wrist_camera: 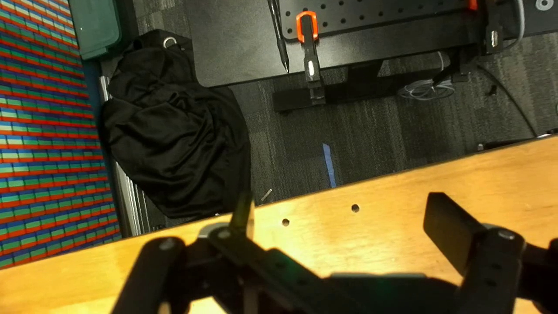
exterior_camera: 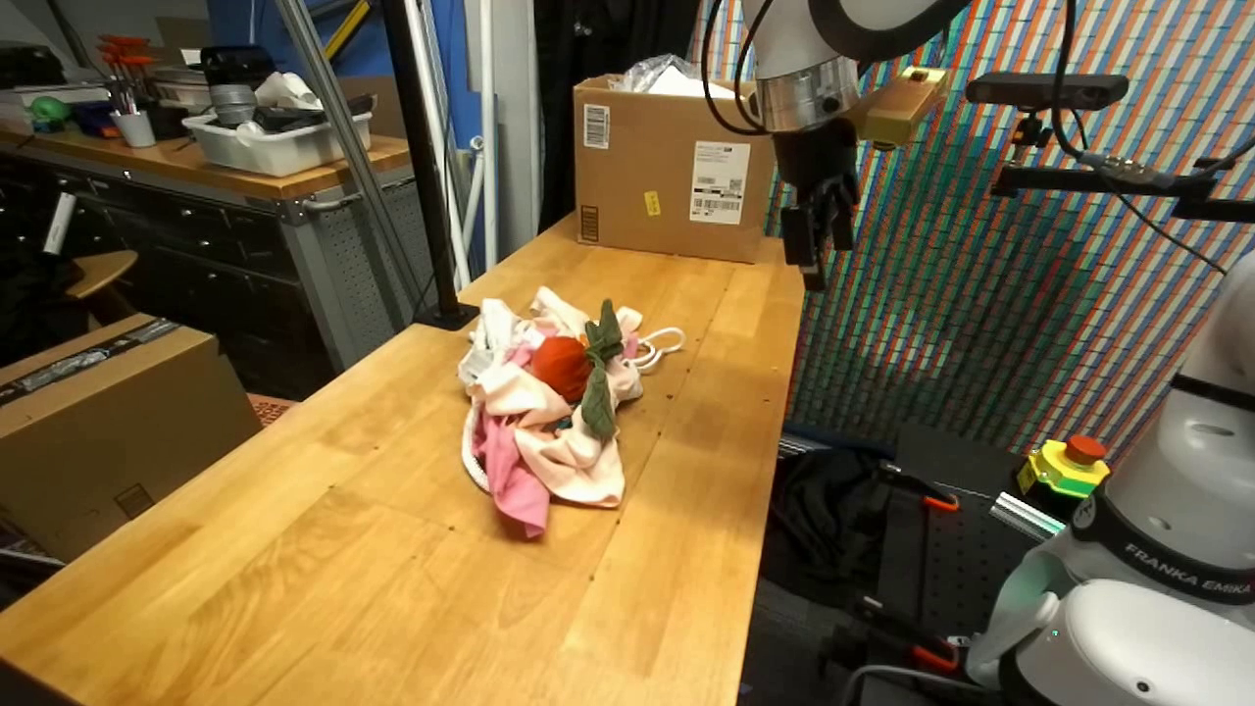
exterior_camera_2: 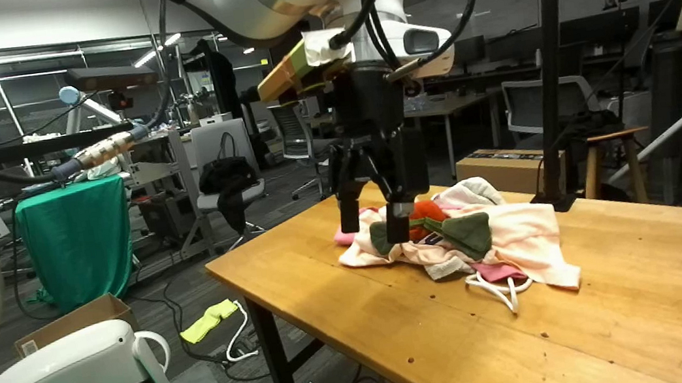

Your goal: Spread the objects that are on the table, where the orange object and pink cloth moved to the right, white towel and smaller rope to remain on the center, light pink object and bigger rope moved to the left

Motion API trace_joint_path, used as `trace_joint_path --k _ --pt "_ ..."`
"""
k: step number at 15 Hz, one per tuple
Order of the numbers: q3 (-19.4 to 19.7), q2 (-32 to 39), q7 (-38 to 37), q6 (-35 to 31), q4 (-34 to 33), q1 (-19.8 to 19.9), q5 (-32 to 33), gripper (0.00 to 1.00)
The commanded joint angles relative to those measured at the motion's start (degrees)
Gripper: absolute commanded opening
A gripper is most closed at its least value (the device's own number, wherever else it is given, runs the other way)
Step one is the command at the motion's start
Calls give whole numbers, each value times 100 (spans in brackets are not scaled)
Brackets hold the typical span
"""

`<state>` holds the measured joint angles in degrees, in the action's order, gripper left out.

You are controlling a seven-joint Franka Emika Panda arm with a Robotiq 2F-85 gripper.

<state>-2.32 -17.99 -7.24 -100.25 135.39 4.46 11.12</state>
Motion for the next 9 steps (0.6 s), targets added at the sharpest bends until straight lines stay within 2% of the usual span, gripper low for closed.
trace_joint_path --k 1,9 --pt "67 156 179 -319 -229 -123 152 100" --pt "-93 1071 229 -1395 -1101 -504 -246 100"
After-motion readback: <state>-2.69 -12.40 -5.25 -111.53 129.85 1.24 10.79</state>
